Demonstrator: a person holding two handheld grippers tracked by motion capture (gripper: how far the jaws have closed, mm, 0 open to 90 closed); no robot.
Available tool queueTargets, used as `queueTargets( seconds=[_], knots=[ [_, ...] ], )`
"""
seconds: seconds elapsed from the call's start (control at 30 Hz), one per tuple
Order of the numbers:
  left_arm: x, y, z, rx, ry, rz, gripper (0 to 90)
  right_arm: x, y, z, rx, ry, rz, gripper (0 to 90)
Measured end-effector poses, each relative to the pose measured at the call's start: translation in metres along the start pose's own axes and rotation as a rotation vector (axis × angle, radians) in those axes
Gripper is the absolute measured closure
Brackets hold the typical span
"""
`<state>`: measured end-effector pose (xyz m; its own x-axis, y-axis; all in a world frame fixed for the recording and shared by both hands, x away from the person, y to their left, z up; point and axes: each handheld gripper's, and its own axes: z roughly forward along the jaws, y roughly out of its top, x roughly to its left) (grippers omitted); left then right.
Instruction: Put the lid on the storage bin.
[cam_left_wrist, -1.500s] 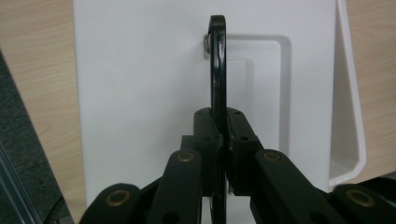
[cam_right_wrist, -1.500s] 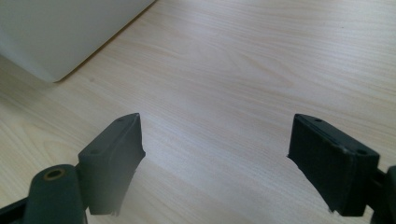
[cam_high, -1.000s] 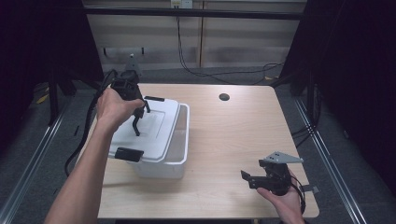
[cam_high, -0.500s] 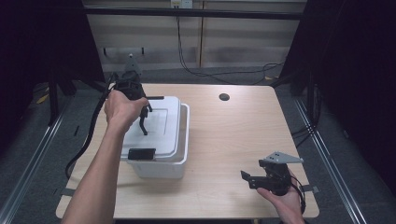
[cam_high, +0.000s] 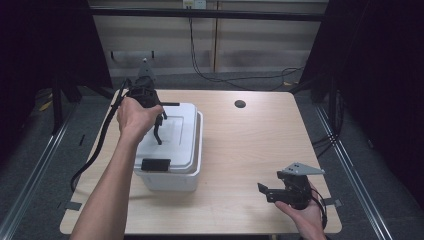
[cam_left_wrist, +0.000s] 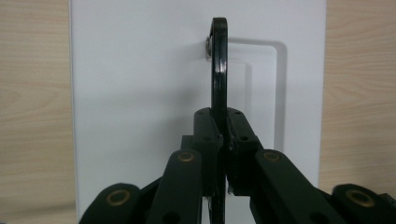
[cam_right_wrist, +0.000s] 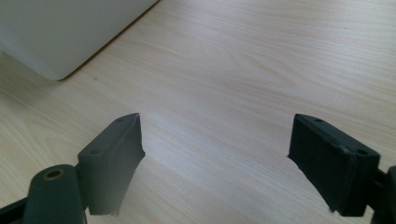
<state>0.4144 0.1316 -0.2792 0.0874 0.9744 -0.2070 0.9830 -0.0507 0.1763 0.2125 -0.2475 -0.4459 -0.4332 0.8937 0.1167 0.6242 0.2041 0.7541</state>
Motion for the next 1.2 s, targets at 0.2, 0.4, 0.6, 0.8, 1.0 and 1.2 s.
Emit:
queueTargets(
  seconds=[0.2,0.4,0.6,0.8,1.0,1.2],
  knots=[
    [-0.003,-0.001,0.004,-0.007,0.0,0.007,84.9,0.0,0.0,0.0,0.001,0.001,-0.004,17.0],
    [-0.005,-0.001,0.005,0.001,-0.004,-0.001,84.9,0.0,0.0,0.001,0.002,0.002,-0.008,17.0],
    [-0.013,-0.002,0.004,0.005,0.027,0.021,85.0,0.0,0.0,0.001,0.006,0.002,-0.006,16.9],
    [-0.019,-0.002,0.003,0.009,0.034,0.028,84.9,0.0,0.0,0.0,0.007,0.002,-0.003,16.9],
    [-0.022,-0.002,0.007,0.009,0.055,0.031,84.9,0.0,0.0,0.0,0.008,0.002,-0.003,16.9],
    [-0.024,-0.003,0.01,0.019,0.064,0.045,84.9,0.001,0.0,0.001,0.007,0.003,-0.007,16.9]
  ],
)
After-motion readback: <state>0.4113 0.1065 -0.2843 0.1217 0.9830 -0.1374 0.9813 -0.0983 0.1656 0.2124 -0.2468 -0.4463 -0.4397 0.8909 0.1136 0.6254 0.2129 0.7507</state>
